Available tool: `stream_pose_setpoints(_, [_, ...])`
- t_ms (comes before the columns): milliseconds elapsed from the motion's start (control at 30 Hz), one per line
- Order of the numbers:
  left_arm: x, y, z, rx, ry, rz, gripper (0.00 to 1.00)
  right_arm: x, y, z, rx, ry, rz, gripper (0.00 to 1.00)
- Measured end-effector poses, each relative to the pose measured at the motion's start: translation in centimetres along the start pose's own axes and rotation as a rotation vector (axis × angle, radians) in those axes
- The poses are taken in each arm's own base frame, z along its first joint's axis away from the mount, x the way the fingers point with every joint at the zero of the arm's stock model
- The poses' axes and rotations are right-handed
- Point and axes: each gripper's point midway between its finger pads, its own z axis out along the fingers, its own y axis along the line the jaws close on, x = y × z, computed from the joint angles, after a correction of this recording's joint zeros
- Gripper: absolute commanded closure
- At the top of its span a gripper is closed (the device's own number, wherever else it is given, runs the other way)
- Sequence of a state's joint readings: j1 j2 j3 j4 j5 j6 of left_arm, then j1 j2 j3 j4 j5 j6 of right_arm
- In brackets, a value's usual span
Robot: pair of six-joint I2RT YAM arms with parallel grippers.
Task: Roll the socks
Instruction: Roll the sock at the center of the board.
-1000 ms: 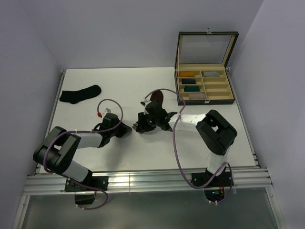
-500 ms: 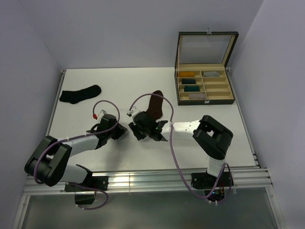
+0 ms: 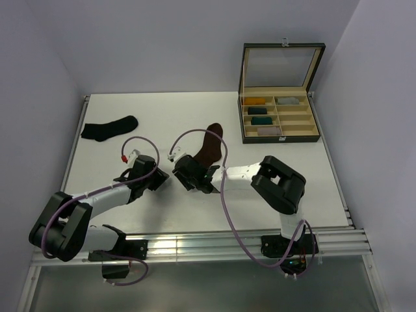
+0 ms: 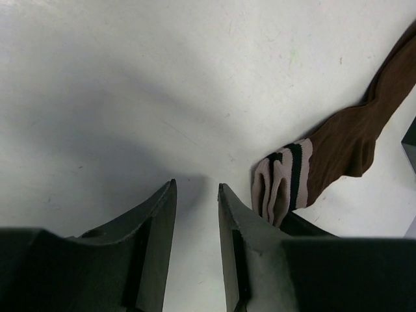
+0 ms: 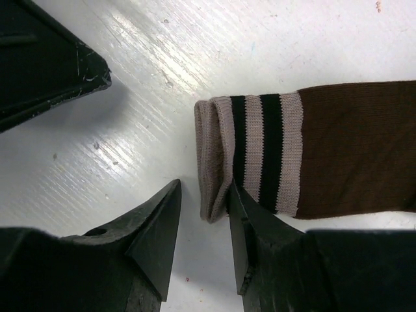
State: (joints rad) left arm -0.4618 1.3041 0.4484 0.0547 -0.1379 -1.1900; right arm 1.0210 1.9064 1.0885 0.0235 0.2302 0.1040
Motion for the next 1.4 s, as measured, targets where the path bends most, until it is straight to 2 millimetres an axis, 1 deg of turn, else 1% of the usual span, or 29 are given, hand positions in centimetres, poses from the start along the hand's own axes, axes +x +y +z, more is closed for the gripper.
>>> stream_pose_setpoints(100, [0.1, 0.3, -0.1, -0.013, 0.004, 0.004, 0.62, 0.0, -0.1, 0.1, 0.014, -0.001, -0.01, 0.7])
stream_pose_setpoints(133, [0.0, 0.4, -0.1, -0.014, 0.004, 0.005, 0.62, 0.0, -0.1, 0.1, 0.016, -0.001, -0.015, 0.82])
stream_pose_setpoints(200, [0.0, 0.3, -0.2, -0.012, 0.003, 0.009, 0.62, 0.0, -0.2, 0.1, 0.025, -0.001, -0.019, 0.91])
stream_pose_setpoints(233, [-0.1, 0.2, -0.4, -0.005, 0.001, 0.018, 0.61, -0.1, -0.1, 0.1, 0.021, -0.002, -0.019, 0.99])
stream_pose_setpoints(267, [-0.1, 0.1, -0.5, -0.002, 0.0, 0.022, 0.6, -0.1, 0.0, 0.1, 0.015, -0.002, -0.019, 1.0])
stream_pose_setpoints(367, [-0.2, -0.2, -0.9, 0.018, -0.002, 0.028, 0.55, -0.3, 0.9, 0.0, -0.044, 0.006, 0.014, 1.0])
stream_pose_setpoints(433, [-0.3, -0.3, -1.3, 0.035, -0.004, 0.036, 0.48, -0.4, 1.6, 0.0, -0.098, 0.015, 0.054, 1.0])
stream_pose_setpoints(500, [-0.2, -0.3, -1.6, 0.047, -0.003, 0.037, 0.45, -0.5, 2.1, 0.0, -0.168, 0.029, 0.119, 1.0])
stream_pose_setpoints(567, [0.0, -0.1, -1.8, 0.056, 0.003, 0.037, 0.4, -0.7, 2.1, 0.0, -0.224, 0.043, 0.195, 1.0])
stream_pose_setpoints(667, [0.3, 0.3, -2.0, 0.061, 0.01, 0.036, 0.37, -1.1, 1.5, 0.1, -0.314, 0.055, 0.343, 1.0])
stream_pose_setpoints(867, [1.1, 0.7, -1.9, 0.066, 0.039, 0.034, 0.37, -1.1, 0.6, 0.6, -0.519, 0.084, 0.633, 1.0])
stream_pose_setpoints(1000, [1.1, 0.1, -1.4, 0.089, 0.038, 0.025, 0.38, -1.3, 1.3, 0.8, -0.65, 0.102, 0.753, 1.0])
stream_pose_setpoints(1200, [1.1, -0.9, -0.5, 0.124, 0.035, 0.005, 0.41, -1.1, 2.1, 0.6, -0.766, 0.135, 0.862, 1.0])
stream_pose_setpoints(1333, [1.0, -1.5, 0.3, 0.143, 0.033, -0.006, 0.47, -1.1, 2.1, 0.6, -0.801, 0.154, 0.914, 1.0])
stream_pose_setpoints(1400, [1.0, -1.7, 0.6, 0.148, 0.035, -0.016, 0.48, -1.1, 1.9, 0.6, -0.806, 0.162, 0.932, 1.0])
